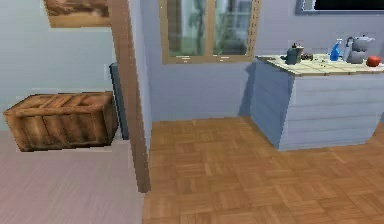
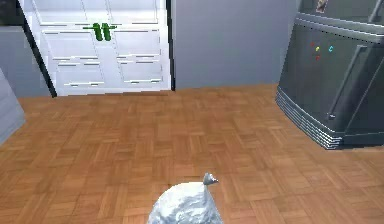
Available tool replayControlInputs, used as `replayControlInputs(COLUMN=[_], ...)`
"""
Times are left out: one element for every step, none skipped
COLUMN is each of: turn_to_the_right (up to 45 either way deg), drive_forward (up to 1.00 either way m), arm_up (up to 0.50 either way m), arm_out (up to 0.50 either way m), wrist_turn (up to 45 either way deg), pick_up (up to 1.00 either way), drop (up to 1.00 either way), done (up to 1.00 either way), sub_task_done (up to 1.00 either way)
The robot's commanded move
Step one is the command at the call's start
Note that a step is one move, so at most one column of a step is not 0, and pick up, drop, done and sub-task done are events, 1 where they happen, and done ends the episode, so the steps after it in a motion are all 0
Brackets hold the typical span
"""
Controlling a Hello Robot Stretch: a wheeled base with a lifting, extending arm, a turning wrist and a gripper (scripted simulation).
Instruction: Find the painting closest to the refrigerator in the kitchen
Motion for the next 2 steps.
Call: replayControlInputs(turn_to_the_right=[15.0, 0.0], drive_forward=[0.0, 0.6], arm_up=[0.0, 0.0], arm_out=[0.0, 0.0], wrist_turn=[0.0, 0.0], pick_up=[0.0, 0.0], drop=[0.0, 0.0], done=[0.0, 0.0], sub_task_done=[0.0, 0.0])
